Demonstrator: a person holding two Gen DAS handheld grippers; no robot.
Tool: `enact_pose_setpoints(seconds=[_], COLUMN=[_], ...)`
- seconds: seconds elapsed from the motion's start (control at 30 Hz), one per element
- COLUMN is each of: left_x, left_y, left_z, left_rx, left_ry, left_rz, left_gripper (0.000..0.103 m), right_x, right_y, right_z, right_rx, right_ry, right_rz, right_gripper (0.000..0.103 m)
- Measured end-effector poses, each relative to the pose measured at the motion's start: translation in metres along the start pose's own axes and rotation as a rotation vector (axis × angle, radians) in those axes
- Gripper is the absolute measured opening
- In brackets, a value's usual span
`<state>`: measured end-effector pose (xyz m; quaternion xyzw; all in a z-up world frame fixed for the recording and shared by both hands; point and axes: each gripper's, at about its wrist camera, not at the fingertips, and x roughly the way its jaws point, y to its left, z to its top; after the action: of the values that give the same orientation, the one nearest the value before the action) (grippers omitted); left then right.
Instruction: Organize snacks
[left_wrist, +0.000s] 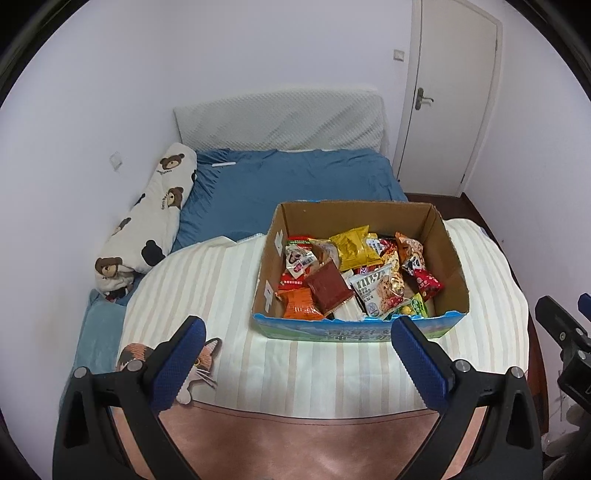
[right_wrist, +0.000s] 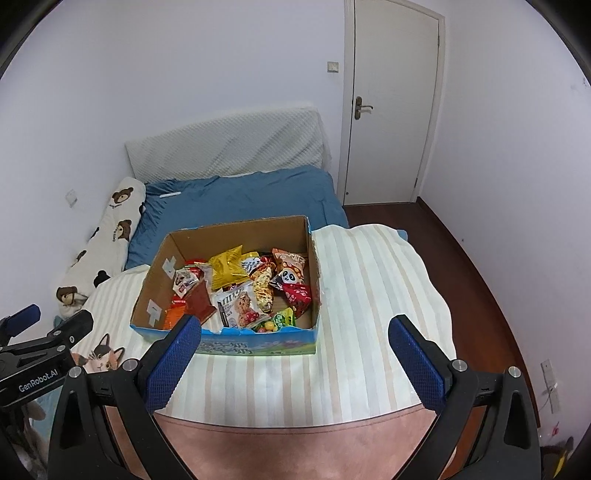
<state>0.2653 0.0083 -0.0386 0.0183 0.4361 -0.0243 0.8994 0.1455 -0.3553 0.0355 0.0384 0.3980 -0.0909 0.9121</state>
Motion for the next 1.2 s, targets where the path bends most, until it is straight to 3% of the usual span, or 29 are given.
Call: enact_pose_setpoints(seconds=[0.47,1.2], left_x=[0.021,0.026], left_y=[-0.002,-0.005], left_z=[0.005,0.005], left_rx=[0.007,0.016], left_ry=[0.033,0.048], left_rz=[-0.003,-0.009], left_gripper=[0.103,0.103], right_x=[0.034,0.044], right_y=[0.004,0.003], right_z=[-0.001,-0.006], right_rx=[0.008,0.028], right_ry=[0.052,0.078], right_rz=[-0.011,-0.008], right_gripper=[0.103,0.103])
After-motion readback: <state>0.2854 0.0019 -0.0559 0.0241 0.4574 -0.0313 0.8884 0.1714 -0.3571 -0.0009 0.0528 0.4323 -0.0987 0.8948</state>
